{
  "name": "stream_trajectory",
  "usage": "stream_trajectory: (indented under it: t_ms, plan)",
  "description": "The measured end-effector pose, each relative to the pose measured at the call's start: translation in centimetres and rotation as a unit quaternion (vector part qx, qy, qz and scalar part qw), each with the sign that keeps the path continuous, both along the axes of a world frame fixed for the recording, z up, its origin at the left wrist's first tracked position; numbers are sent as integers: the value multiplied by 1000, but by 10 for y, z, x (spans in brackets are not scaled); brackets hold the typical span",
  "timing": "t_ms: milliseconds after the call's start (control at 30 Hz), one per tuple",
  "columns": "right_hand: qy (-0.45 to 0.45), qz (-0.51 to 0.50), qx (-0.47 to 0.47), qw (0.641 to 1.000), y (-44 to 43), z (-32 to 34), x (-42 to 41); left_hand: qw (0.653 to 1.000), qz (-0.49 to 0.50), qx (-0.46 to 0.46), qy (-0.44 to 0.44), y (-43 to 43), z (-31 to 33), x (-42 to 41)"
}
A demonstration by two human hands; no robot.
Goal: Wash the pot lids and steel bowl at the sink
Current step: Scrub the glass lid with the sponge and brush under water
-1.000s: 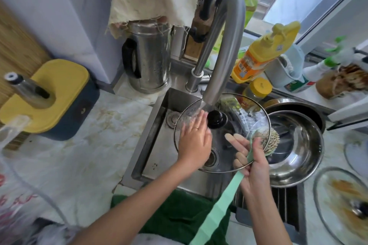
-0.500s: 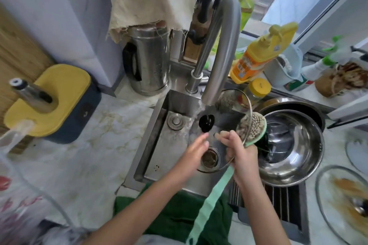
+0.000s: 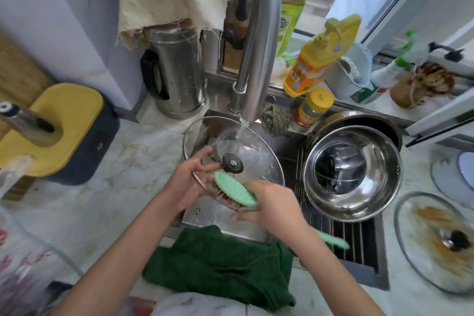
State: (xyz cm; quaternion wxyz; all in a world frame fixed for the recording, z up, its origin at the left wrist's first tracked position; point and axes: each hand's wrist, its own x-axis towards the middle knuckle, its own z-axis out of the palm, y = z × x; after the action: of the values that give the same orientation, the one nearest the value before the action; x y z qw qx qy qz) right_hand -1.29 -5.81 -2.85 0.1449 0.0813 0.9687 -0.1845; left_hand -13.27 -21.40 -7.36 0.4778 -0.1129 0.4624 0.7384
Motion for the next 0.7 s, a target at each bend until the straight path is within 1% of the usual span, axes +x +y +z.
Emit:
stream_trajectory:
  t_ms: [67,100,133,167,200,233,267,300,333,367,400,467,533,567,600,633,700]
  plan:
    - [-12,-109,-65,992,17,0,7,999,10,21,26,-12,-1,-1]
    - [-17,-180,-91,979,25,-4,9,999,16,33,41,-17,2,-3]
    - [-5,-268,-144,952,34,-11,10,997,19,44,60,-21,2,-4]
    - [21,-363,-230,903,41,-19,9,995,18,57,79,-25,3,-4]
    - [47,-446,-332,830,47,-27,6,993,18,66,96,-27,5,-6]
    - [57,-502,-426,751,52,-34,3,991,20,75,113,-28,6,-7]
    - [53,-529,-503,681,55,-40,0,988,23,85,126,-29,9,-8]
    - [44,-539,-566,623,56,-44,-4,986,23,93,138,-29,13,-9]
    - [31,-537,-614,578,56,-49,-8,983,22,102,149,-29,17,-11]
    - [21,-525,-654,545,55,-51,-12,981,19,111,159,-29,21,-13]
    - [12,-507,-687,521,52,-55,-14,978,12,126,165,-28,22,-15]
    - [7,-459,-743,488,44,-56,-18,973,-9,153,172,-28,25,-20]
    - [24,-403,-792,458,37,-56,-22,972,-24,161,169,-28,25,-27]
    - [37,-378,-807,453,34,-55,-24,973,-29,164,162,-28,24,-31]
    - [49,-360,-812,457,33,-53,-26,973,-34,167,154,-27,22,-35]
    - [62,-352,-806,471,31,-49,-27,974,-36,169,143,-26,19,-37]
    - [90,-362,-776,509,32,-37,-26,981,-19,150,119,-19,15,-39]
